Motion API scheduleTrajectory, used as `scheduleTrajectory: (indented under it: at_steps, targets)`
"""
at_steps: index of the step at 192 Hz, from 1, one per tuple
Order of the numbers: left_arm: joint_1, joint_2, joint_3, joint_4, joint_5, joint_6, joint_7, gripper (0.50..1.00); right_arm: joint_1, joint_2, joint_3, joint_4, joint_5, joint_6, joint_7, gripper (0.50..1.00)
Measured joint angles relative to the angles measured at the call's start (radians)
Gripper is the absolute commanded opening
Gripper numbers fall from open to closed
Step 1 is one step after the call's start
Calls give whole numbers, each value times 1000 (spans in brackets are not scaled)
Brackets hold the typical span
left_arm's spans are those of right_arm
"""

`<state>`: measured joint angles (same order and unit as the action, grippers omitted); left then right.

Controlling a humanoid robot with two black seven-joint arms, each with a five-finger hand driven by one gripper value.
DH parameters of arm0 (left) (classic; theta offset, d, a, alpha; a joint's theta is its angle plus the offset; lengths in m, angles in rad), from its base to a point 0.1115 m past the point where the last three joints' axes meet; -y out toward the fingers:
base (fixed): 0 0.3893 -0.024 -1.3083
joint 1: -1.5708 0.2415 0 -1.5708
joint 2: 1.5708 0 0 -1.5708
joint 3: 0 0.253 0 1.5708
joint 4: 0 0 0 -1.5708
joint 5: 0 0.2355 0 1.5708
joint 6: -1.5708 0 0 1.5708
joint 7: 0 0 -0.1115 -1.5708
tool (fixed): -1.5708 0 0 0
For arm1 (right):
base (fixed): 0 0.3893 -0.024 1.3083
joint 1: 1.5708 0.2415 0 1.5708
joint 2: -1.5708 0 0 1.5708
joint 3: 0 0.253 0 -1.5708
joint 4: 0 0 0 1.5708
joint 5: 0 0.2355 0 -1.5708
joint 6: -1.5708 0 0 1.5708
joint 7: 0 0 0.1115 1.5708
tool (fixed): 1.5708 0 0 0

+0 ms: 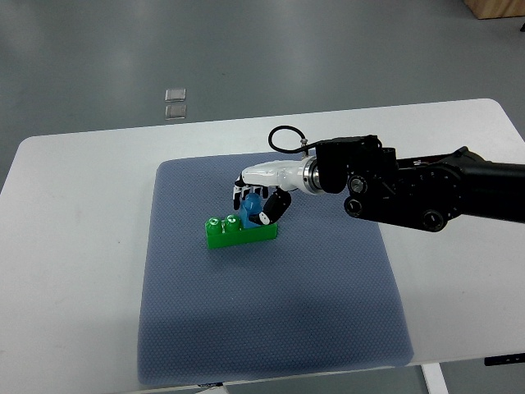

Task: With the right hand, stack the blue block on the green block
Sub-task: 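Lower the blue block onto the green block's studs and press down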

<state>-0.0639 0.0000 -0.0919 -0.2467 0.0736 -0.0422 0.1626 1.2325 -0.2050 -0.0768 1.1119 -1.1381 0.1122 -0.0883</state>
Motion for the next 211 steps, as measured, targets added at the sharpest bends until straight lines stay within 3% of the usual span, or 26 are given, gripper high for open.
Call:
scheduleTrajectory:
  at_steps: [211]
  targets:
    - [0,0,0,1,0,1,0,1000,-47,9,0,10,-5,-68,1,599]
